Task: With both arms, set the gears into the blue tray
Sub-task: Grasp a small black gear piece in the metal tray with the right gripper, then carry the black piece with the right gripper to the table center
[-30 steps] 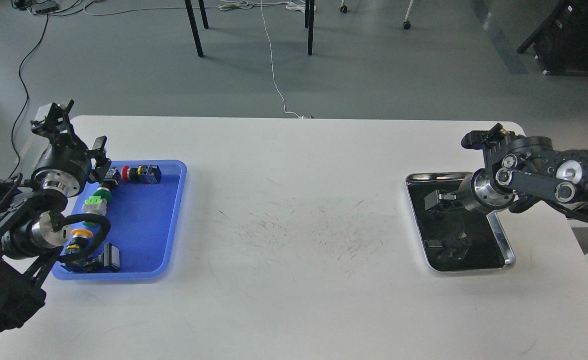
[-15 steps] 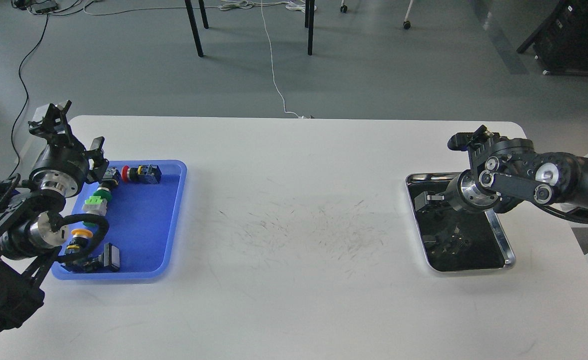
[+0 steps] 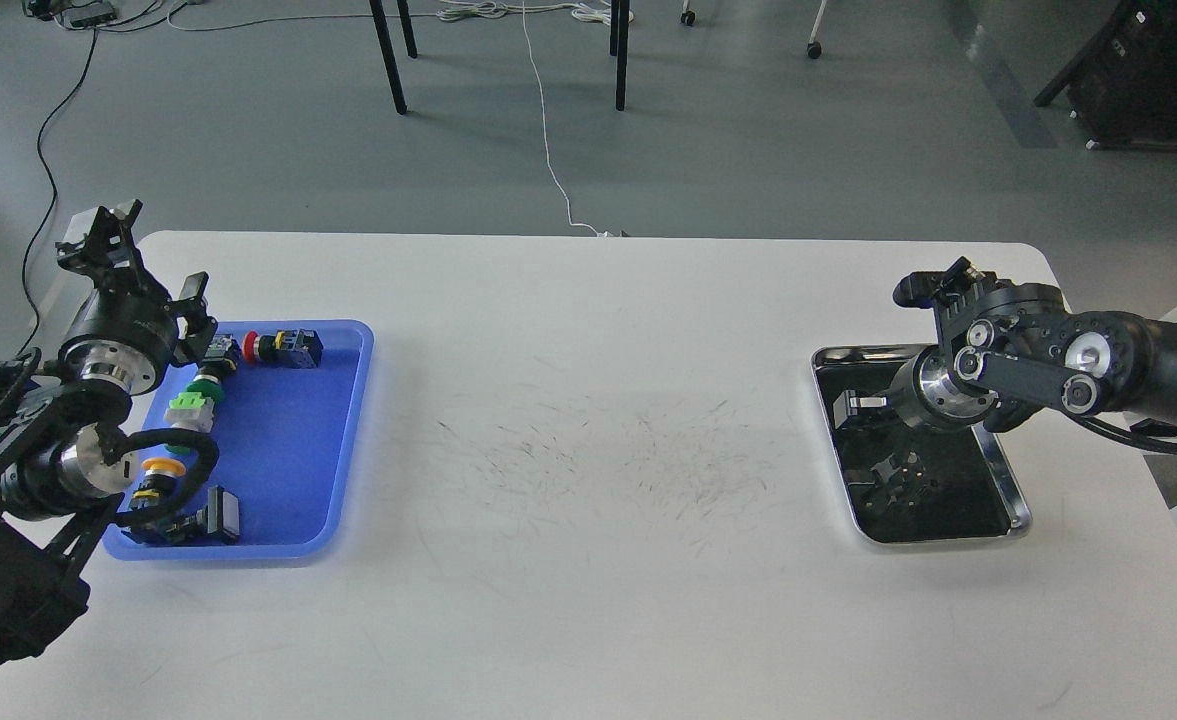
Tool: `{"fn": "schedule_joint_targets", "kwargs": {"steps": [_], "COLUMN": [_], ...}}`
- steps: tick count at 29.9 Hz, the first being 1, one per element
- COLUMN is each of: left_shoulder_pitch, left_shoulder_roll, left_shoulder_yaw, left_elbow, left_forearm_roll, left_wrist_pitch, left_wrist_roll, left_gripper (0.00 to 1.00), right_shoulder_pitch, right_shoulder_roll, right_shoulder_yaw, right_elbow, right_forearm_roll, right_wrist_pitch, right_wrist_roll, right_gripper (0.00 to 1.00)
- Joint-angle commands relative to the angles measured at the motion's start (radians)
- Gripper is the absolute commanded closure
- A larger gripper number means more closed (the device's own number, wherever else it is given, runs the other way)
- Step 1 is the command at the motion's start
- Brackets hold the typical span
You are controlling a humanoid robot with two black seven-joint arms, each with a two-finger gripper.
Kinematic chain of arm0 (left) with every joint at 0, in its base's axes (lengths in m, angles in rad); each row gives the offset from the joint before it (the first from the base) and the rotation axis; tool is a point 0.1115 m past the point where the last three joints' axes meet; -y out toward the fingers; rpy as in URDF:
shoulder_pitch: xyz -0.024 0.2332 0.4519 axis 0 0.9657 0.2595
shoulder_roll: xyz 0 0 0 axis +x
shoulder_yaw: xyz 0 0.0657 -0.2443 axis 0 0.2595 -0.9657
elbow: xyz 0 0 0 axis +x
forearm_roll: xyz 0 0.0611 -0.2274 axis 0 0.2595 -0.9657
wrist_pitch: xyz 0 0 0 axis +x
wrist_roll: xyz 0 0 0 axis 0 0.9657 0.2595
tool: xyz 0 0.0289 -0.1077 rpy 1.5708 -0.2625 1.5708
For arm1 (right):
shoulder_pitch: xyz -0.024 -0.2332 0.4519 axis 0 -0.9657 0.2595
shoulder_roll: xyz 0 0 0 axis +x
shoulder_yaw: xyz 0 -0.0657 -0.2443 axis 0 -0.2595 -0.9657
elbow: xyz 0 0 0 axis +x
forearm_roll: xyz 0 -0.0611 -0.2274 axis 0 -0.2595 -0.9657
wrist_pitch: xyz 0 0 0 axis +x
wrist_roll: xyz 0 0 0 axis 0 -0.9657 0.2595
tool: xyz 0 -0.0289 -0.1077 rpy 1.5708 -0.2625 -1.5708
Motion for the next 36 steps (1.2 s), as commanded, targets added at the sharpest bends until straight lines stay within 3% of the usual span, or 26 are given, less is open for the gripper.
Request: {"fn": "schedule_joint_targets", "kwargs": {"steps": [1,5,6,7,8,17,21,29,31,36], "left_shoulder_pitch": [-0.001,-0.001,-0.001,-0.001,0.000,-0.001,-0.001,-0.003,-0.004,-0.009], "left_shoulder_roll": [0.000,0.000,0.000,0.000,0.000,0.005,0.005,0.005,0.006,0.008], "left_shoulder_yaw": [0.000,0.000,0.000,0.000,0.000,-0.001,0.000,0.002,0.000,0.002], "left_elbow": [0.000,0.000,0.000,0.000,0.000,0.000,0.000,0.000,-0.002,-0.002], "left_forearm_roll": [0.000,0.000,0.000,0.000,0.000,0.000,0.000,0.002,0.005,0.006], "left_wrist_pitch": [0.000,0.001,0.001,0.001,0.001,0.001,0.003,0.018,0.015,0.015], "left_wrist_roll": [0.000,0.000,0.000,0.000,0.000,0.000,0.000,0.002,0.000,0.002], "left_gripper": [0.02,0.02,0.02,0.02,0.02,0.02,0.02,0.02,0.02,0.02], "right_shoulder_pitch": [0.005,0.008,0.008,0.008,0.008,0.057,0.167,0.216,0.203,0.112], "right_shoulder_roll": [0.002,0.000,0.000,0.000,0.002,-0.026,-0.075,-0.083,-0.040,0.198], "right_shoulder_yaw": [0.000,0.000,0.000,0.000,0.000,0.018,0.055,0.308,0.400,0.529], "right_elbow": [0.006,0.006,0.006,0.006,0.003,0.018,0.113,0.184,0.178,0.063], "right_forearm_roll": [-0.011,-0.023,-0.021,-0.021,-0.023,-0.012,-0.006,0.002,0.003,0.038], "right_wrist_pitch": [0.000,0.000,0.000,0.000,0.000,0.000,0.000,0.000,0.000,0.000], "right_wrist_roll": [0.001,0.002,0.004,0.007,0.007,0.008,0.010,0.015,0.024,0.034], "right_gripper": [0.54,0.68,0.75,0.93,0.99,0.99,0.99,0.99,0.99,0.99]}}
